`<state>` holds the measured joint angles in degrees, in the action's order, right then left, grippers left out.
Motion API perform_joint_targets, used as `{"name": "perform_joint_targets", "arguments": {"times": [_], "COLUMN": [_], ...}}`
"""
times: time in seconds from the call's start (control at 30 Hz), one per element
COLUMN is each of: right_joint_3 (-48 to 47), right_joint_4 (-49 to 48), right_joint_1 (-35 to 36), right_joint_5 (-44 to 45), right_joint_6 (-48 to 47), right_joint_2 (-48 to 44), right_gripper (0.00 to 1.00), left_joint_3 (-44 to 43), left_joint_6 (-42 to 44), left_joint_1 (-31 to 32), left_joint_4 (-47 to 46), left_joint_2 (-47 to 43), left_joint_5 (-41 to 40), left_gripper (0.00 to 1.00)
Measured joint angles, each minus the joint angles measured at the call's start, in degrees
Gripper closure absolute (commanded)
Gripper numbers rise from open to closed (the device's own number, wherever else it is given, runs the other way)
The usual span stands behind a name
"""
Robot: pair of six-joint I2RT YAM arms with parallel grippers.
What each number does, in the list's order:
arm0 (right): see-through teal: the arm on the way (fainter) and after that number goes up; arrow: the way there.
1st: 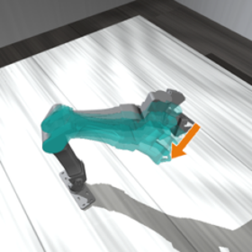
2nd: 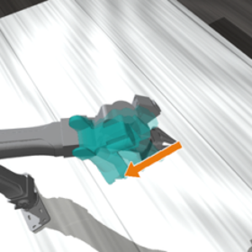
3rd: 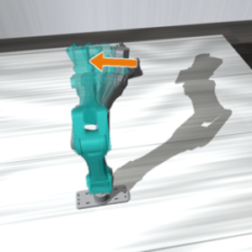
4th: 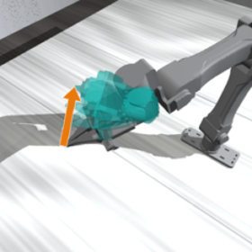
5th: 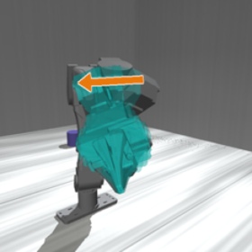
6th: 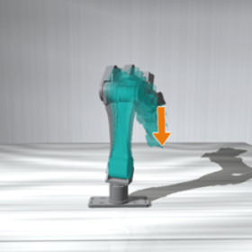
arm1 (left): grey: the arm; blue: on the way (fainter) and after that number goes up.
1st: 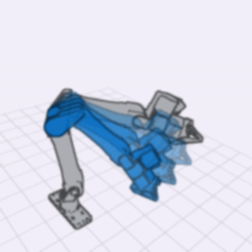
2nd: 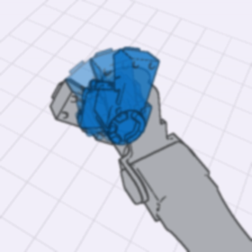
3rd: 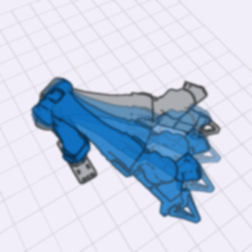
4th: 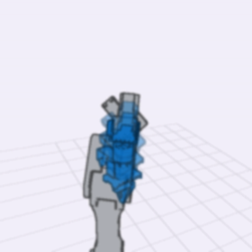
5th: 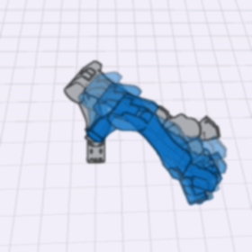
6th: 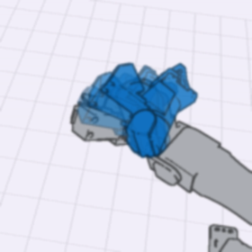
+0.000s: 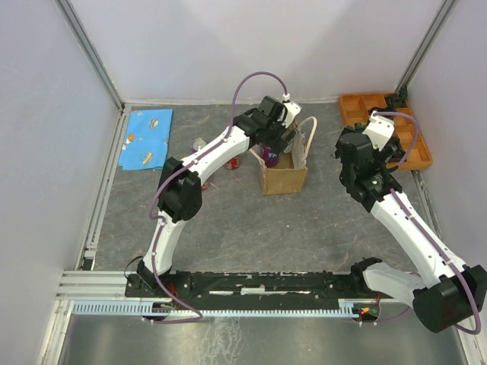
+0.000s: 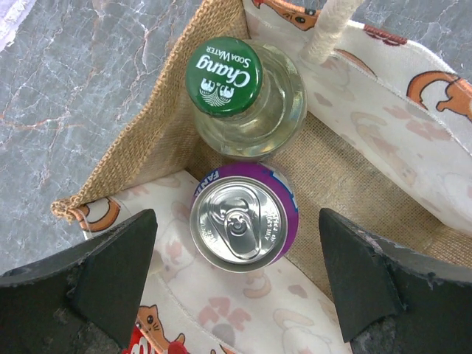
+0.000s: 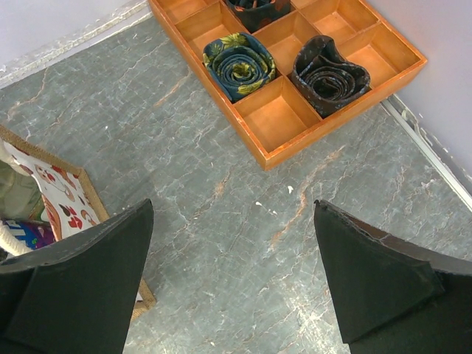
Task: Take the beverage out of the canvas bag
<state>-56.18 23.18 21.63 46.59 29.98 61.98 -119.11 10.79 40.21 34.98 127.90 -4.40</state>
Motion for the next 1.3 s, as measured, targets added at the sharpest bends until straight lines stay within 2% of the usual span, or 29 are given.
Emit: {"name": "perform_joint_targets", "arguments": {"times": [0.67, 0.87, 0.93, 1.13, 1.3], "right_joint_3": [0.0, 0.0, 0.0, 0.0, 0.0], "right_joint_4": [0.0, 0.0, -0.02, -0.02, -0.09], "right_joint_1": [0.0, 0.0, 0.0, 0.0, 0.0], "right_joint_5": [-0.02, 0.0, 0.0, 0.0, 0.0], "right_joint_6": [0.0, 0.0, 0.0, -0.02, -0.07], "right_joint_2": [0.04, 0.15, 0.37, 0.74, 0.74], "right_gripper": [0.03, 0.03, 0.03, 0.03, 0.03], "left_joint_3": [-0.17, 0.44, 0.72, 1.44, 2.1], "left_joint_6": [-0.37, -0.68, -0.74, -0.79, -0.81], "left_joint_1": [0.04, 0.0, -0.02, -0.02, 0.0], "left_joint_4": [-0.85, -1.62, -1.95, -2.6, -3.26], "left_joint_2": [3.74, 3.76, 3.74, 3.5, 3.23], "left_joint_5": [1.18, 1.49, 1.79, 1.81, 1.73], "left_gripper": [0.12, 0.38, 0.42, 0.36, 0.36]}}
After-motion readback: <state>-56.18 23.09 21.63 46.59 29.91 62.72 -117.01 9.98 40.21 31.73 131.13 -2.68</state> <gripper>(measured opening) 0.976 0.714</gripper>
